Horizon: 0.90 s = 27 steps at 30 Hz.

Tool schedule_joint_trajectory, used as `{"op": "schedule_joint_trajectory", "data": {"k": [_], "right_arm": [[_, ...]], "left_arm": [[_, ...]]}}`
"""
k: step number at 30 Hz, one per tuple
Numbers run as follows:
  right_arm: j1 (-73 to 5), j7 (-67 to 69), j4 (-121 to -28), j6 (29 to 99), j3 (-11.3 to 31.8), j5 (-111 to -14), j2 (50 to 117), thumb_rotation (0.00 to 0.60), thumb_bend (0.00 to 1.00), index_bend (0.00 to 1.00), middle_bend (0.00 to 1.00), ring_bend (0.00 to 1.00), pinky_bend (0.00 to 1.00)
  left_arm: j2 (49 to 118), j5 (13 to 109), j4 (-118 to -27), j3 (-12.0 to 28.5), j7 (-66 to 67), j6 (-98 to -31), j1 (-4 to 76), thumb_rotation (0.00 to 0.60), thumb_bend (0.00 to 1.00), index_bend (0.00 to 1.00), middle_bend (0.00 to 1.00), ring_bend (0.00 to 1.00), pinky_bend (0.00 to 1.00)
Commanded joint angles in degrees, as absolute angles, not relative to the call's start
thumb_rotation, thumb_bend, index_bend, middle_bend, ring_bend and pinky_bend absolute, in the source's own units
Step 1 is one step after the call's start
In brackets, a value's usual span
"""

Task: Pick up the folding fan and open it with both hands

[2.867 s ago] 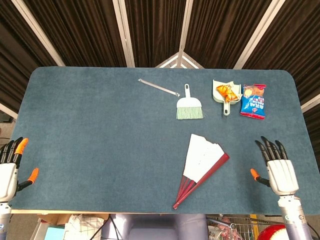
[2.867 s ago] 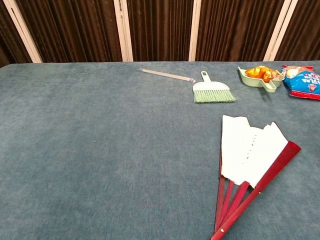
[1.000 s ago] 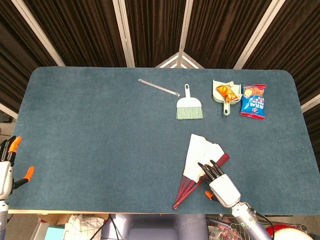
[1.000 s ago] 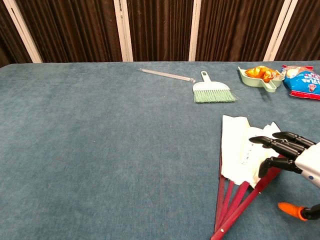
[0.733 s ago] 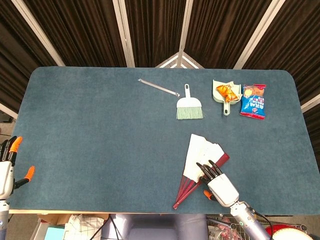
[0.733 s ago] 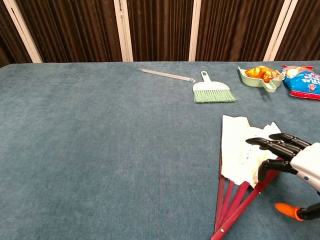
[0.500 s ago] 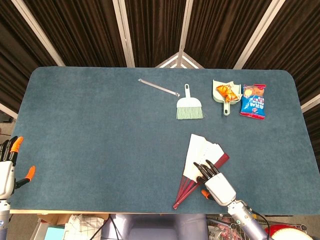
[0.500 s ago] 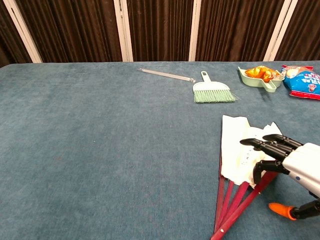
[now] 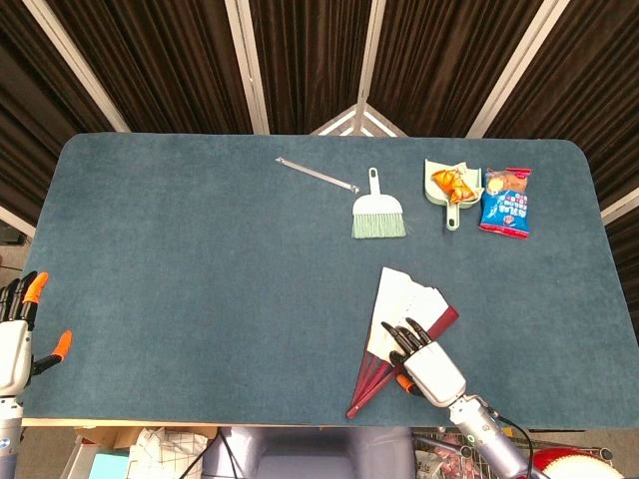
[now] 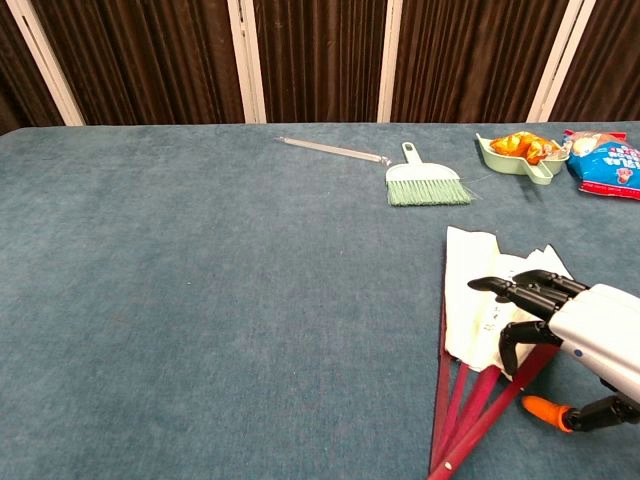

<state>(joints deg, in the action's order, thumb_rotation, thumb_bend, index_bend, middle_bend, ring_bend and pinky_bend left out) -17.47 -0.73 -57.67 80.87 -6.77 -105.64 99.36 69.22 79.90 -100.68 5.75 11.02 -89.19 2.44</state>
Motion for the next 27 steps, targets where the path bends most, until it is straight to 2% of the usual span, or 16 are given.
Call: {"op": "schedule_joint_trajectory", "data": {"k": [1, 15, 27], "right_arm": [[-17.5, -0.9, -57.6, 81.0, -6.8, -105.6, 99.3, 0.6, 0.34, 0.55, 0.1, 0.19, 0.12], [-17.7, -1.8, -58.9, 82.8, -7.0, -105.9, 98.4, 0.6, 0.37, 0.6, 0.11, 0.2, 0.14], [-18.7, -4.1, -58.9, 79.4, -7.2, -105.0, 99.6, 0.6, 0.37, 0.6, 0.11, 0.2, 0.14]], "left_arm": [[69.3, 79.9, -100.7, 5.7, 11.1, -89.2, 2.4, 0.6, 0.45, 0.09, 0.02, 0.0, 0.03], [69.1, 80.2, -100.9, 5.6, 10.8, -89.4, 2.3, 0.6, 0.45, 0.09, 0.02, 0.0, 0.03], [68.7, 80.1, -101.0, 5.7, 9.9, -89.4, 2.2, 0.6, 0.45, 0.09, 0.02, 0.0, 0.03]]}}
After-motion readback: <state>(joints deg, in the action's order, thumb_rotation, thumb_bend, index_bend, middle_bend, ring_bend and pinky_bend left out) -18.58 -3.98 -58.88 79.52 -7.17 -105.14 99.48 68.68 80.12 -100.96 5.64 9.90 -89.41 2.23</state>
